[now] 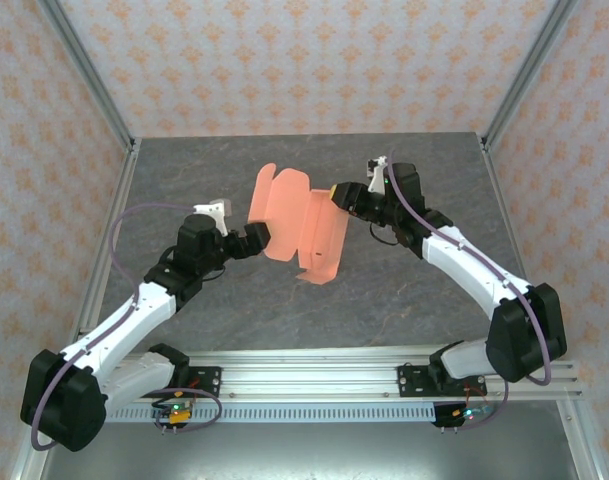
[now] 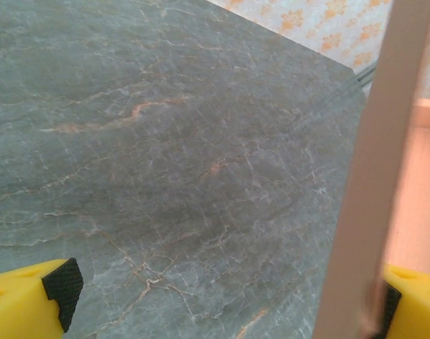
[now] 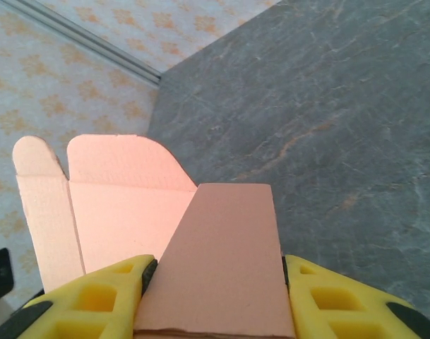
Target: Fold the paper box
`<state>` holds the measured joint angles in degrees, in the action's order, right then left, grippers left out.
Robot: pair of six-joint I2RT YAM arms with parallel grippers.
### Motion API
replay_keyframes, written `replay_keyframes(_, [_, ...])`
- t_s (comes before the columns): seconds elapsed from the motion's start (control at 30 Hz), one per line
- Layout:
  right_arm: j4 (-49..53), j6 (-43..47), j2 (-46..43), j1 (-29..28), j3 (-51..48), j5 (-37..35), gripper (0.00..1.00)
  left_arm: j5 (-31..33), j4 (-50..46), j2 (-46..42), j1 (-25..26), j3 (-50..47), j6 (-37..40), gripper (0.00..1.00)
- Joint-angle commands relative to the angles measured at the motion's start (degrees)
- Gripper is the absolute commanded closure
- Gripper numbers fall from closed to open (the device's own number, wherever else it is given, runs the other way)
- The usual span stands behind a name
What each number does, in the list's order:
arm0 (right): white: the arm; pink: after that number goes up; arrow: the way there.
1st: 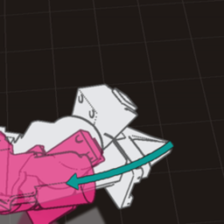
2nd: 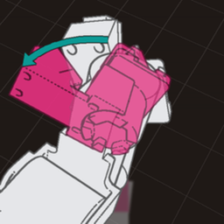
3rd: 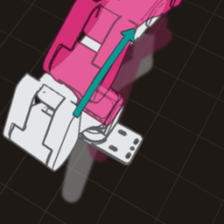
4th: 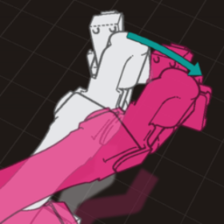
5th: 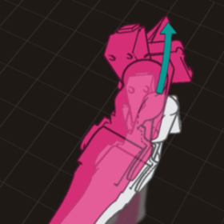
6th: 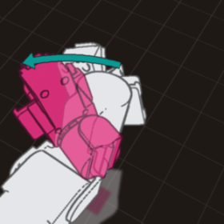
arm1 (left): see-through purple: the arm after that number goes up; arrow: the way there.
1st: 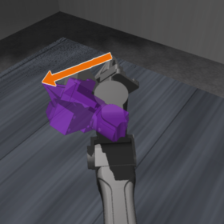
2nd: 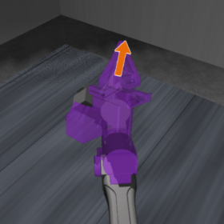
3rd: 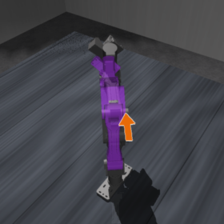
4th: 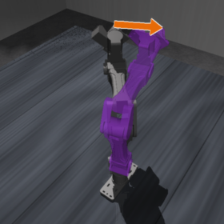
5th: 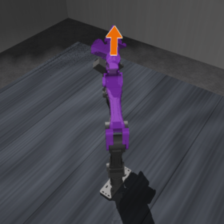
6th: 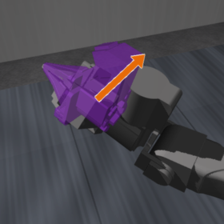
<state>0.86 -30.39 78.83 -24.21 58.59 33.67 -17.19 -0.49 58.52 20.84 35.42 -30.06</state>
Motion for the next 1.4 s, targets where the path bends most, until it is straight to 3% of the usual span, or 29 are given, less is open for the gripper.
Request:
replay_keyframes(0.0, [-3.7, -0.9, -1.0, 0.1, -0.5, 3.6, 0.60, -4.9, 0.5, 2.1, -0.5, 1.7, 1.9, 0.00])
replay_keyframes(0.13, [-3.7, -0.6, -0.6, 0.1, -0.8, 5.2, 0.60, -6.9, 1.7, 3.3, -0.5, 3.2, 2.1, 0.11])
replay_keyframes(0.23, [-3.7, -0.5, 0.0, 0.1, -1.1, 6.2, 0.60, -7.4, 2.6, 3.0, -0.5, 3.5, 2.7, 0.26])
replay_keyframes(0.37, [-4.3, -1.1, 0.6, 0.1, -1.6, 6.9, 0.60, -11.6, 3.3, 2.5, -0.5, 4.0, 5.1, 0.58])
replay_keyframes(0.47, [-4.4, -0.9, 1.2, 0.1, -1.5, 8.0, 0.58, -11.6, 1.6, 1.5, -0.5, 4.4, 7.4, 0.98])
replay_keyframes(0.5, [-4.0, -0.5, 1.6, 0.1, -1.2, 8.7, 0.56, -10.6, 1.0, 0.8, -0.5, 4.3, 8.0, 1.00])
replay_keyframes(0.77, [9.2, 8.6, 5.3, 0.5, 5.6, 10.9, 0.30, -8.4, -4.1, -3.6, -0.5, 5.1, 15.4, 1.00])
replay_keyframes(1.0, [12.8, 8.1, 7.2, 4.3, 9.7, 15.7, 0.14, -11.1, -4.2, -2.3, -0.5, 5.5, 17.8, 1.00])
replay_keyframes(1.2, [16.9, 9.2, 13.3, 6.0, 14.2, 22.1, 0.11, -14.9, -2.2, -2.3, -0.4, 4.9, 17.2, 1.00])
replay_keyframes(1.37, [14.4, 6.2, 16.7, 5.2, 14.7, 27.2, 0.17, -15.5, -2.5, -2.1, 0.2, 5.2, 18.1, 1.00])
